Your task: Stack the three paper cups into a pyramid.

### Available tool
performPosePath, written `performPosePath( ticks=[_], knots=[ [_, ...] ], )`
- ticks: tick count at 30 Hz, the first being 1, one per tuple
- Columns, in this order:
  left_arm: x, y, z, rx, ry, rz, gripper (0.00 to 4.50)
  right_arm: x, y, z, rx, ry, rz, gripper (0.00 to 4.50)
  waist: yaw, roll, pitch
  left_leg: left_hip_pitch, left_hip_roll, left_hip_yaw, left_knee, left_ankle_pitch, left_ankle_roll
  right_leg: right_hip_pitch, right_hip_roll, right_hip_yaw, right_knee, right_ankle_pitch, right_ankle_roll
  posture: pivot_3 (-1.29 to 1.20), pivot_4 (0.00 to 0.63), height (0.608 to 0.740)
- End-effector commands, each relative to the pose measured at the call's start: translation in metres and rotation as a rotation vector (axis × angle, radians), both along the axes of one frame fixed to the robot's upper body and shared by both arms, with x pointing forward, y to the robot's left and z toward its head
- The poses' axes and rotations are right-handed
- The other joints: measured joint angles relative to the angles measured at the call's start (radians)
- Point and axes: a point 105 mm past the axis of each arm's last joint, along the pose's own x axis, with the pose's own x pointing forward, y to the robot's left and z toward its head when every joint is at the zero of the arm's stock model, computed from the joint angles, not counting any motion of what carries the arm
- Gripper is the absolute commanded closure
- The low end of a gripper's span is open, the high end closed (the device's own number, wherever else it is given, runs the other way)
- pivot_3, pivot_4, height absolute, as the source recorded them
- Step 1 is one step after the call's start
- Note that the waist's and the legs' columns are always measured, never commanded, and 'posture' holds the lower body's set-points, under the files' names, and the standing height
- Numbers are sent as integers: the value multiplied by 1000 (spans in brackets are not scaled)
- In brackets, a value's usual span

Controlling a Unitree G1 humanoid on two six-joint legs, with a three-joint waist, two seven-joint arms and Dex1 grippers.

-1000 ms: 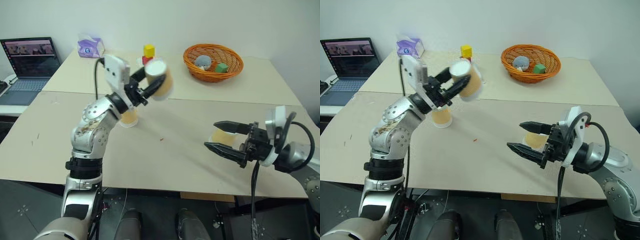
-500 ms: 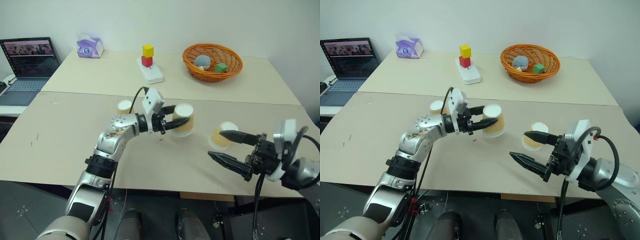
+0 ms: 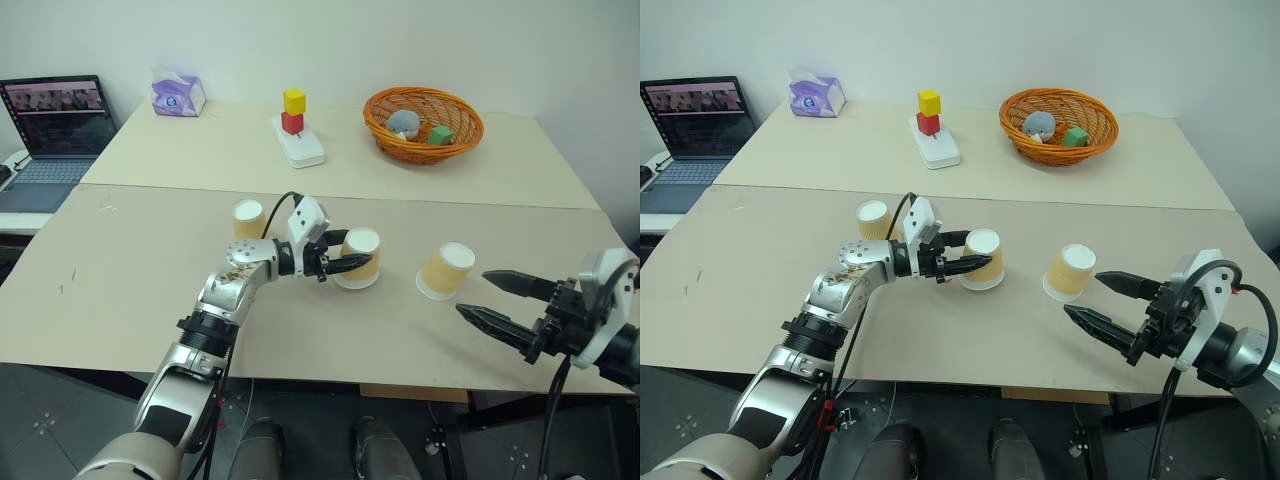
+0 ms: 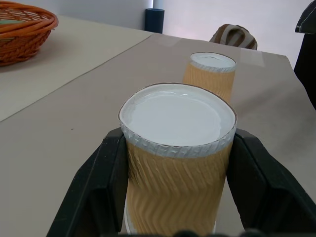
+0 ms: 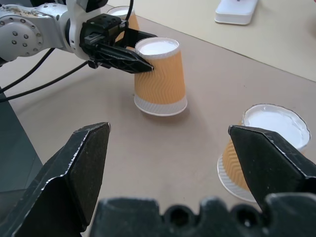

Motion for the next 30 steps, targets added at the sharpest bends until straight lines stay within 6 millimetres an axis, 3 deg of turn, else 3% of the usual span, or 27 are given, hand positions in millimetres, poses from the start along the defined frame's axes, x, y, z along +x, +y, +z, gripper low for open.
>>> performPosePath(
  ticks=[1,4,6,10,15,22,24,27,30],
  knots=[
    [1,1,6,-12,-40,7,2173,2,5,8,-11,-44,28,0,0,0,0,0,0,0,0,0,0,0,0,0,0,0,0,0,150,666],
    [3,3,2,-5,-36,29,2173,4,6,8,-15,-44,34,0,0,0,0,0,0,0,0,0,0,0,0,0,0,0,0,0,150,666],
    [5,4,0,4,-36,39,1152,5,6,8,-18,-45,34,0,1,0,0,0,0,0,0,0,0,0,0,0,0,0,0,0,150,666],
    [8,5,-2,14,-31,59,47,5,5,10,-17,-48,37,0,1,0,0,0,0,0,0,0,0,0,0,0,0,0,0,0,150,666],
    [12,4,13,-42,-69,98,47,4,3,10,-10,-48,35,0,1,0,0,0,0,0,0,0,0,0,0,0,0,0,0,0,150,666],
    [-1,-1,93,-310,-166,145,47,6,6,10,6,-44,45,0,1,0,0,-1,0,0,0,0,0,0,0,0,0,0,0,0,150,666],
    [-6,0,106,-358,-164,154,47,7,7,11,6,-45,48,0,1,0,0,-1,0,0,0,0,0,0,0,0,0,0,1,0,150,666],
    [-3,9,121,-420,-139,244,47,10,7,10,13,-44,51,0,0,0,0,0,0,0,0,0,0,1,0,0,0,0,1,0,150,666],
    [13,31,125,-442,-118,453,47,11,8,9,22,-41,56,0,-2,0,0,3,0,-1,0,0,0,3,0,0,0,1,1,0,150,666]
  ],
)
